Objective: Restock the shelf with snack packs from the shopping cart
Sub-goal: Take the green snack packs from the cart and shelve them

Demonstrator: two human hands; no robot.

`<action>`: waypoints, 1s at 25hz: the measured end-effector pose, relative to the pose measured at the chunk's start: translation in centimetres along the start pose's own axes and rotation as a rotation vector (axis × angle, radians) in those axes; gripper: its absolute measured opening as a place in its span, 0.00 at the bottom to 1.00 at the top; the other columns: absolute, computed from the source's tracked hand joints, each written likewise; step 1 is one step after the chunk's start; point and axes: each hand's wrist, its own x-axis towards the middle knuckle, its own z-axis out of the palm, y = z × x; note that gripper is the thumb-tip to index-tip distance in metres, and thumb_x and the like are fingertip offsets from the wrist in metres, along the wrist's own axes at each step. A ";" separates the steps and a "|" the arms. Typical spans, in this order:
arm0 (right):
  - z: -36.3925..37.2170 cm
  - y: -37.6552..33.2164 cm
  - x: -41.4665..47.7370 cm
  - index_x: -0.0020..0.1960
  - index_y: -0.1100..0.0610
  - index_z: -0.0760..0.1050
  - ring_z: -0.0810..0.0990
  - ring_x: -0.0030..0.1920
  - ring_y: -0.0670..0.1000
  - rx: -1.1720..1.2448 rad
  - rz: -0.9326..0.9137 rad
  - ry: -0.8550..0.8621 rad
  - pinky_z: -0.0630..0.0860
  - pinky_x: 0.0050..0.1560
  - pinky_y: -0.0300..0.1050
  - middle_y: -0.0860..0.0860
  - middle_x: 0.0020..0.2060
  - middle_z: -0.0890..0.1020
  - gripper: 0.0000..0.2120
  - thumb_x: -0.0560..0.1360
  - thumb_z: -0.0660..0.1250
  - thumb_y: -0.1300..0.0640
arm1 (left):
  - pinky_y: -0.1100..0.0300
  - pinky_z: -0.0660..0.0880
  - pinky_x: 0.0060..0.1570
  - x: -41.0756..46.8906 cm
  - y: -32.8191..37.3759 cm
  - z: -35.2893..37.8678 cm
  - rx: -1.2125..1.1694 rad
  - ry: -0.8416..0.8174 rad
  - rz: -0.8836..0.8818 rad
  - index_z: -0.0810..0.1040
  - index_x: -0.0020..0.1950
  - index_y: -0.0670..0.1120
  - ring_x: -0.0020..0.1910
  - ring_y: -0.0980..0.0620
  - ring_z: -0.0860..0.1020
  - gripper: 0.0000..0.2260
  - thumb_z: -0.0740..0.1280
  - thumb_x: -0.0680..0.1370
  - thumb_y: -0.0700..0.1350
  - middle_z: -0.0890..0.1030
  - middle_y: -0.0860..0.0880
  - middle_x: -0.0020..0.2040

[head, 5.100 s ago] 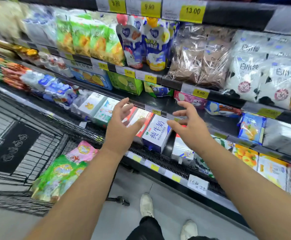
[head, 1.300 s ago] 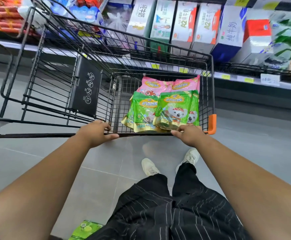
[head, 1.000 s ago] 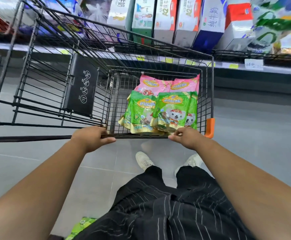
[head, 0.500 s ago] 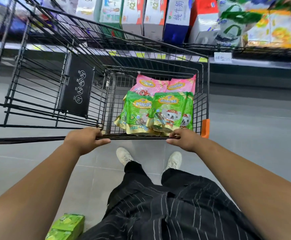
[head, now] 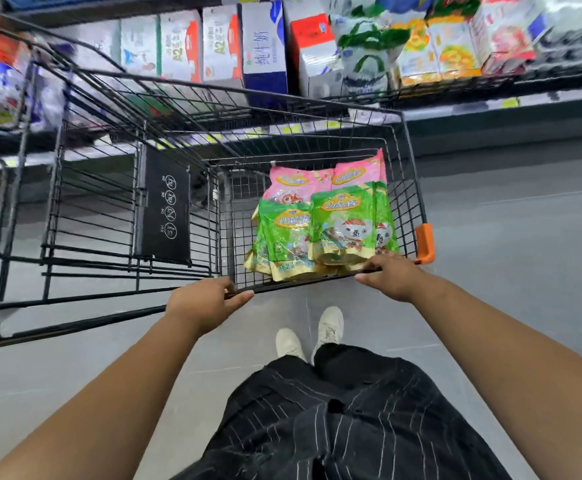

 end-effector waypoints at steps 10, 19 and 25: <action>-1.2 8.6 -2.9 0.78 0.50 0.58 0.59 0.77 0.59 -0.001 0.179 0.083 0.63 0.73 0.56 0.55 0.79 0.55 0.35 0.77 0.63 0.38 | 0.53 0.76 0.48 2.3 9.8 0.1 -0.044 -0.033 0.140 0.73 0.50 0.56 0.50 0.48 0.80 0.21 0.52 0.77 0.71 0.82 0.53 0.50; -7.2 20.0 -3.5 0.76 0.51 0.60 0.66 0.72 0.62 0.031 0.182 0.094 0.67 0.71 0.55 0.55 0.77 0.55 0.33 0.77 0.65 0.40 | 0.56 0.70 0.38 3.3 23.1 -0.9 -0.063 -0.015 0.127 0.71 0.48 0.55 0.43 0.51 0.79 0.20 0.53 0.77 0.70 0.81 0.55 0.44; -11.5 28.8 -4.2 0.78 0.52 0.57 0.62 0.75 0.59 0.044 0.156 0.112 0.64 0.72 0.52 0.53 0.79 0.52 0.34 0.77 0.65 0.41 | 0.54 0.76 0.43 4.5 32.9 -0.2 -0.050 0.020 0.098 0.69 0.46 0.56 0.44 0.51 0.80 0.22 0.51 0.75 0.73 0.82 0.56 0.45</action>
